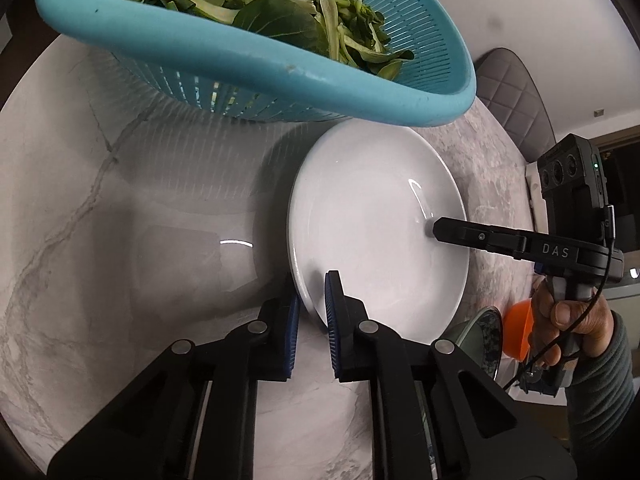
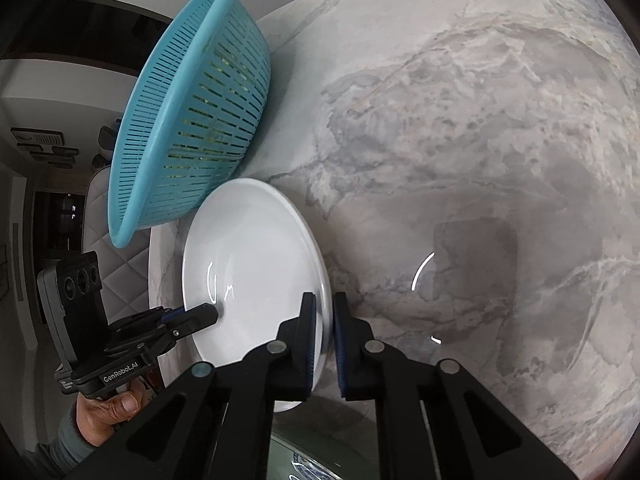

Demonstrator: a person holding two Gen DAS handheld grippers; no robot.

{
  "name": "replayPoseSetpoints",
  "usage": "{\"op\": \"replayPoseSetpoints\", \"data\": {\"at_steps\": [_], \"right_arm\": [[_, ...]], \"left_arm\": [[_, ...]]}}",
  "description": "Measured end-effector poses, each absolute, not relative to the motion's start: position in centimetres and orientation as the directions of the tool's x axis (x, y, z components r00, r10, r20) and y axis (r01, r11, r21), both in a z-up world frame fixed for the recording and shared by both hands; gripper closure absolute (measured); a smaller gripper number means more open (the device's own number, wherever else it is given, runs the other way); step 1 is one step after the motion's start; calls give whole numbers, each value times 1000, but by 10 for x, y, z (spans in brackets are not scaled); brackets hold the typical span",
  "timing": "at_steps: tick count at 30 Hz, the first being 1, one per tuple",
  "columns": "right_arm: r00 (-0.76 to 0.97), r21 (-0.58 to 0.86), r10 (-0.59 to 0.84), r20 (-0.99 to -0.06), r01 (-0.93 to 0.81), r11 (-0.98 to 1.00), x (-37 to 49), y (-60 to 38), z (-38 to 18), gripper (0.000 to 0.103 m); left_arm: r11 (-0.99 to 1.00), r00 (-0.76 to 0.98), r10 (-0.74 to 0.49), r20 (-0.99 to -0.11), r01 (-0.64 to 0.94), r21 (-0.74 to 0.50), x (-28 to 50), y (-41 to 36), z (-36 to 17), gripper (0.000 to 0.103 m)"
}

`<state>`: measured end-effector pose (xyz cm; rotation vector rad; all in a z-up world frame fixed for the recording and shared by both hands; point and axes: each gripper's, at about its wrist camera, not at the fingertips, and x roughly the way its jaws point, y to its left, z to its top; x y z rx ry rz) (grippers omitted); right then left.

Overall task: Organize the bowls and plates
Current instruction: 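Lift and carry the white plate with both grippers over the plate stack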

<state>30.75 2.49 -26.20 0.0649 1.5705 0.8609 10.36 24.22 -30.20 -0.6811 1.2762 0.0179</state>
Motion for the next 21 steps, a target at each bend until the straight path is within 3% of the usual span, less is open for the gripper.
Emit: {"op": "replayPoseSetpoints", "data": {"at_steps": [21], "right_arm": [[-133, 534, 526, -840, -376, 758, 323, -26, -250, 92]], "left_arm": [[833, 308, -360, -881, -320, -452, 156, 206, -287, 92]]}}
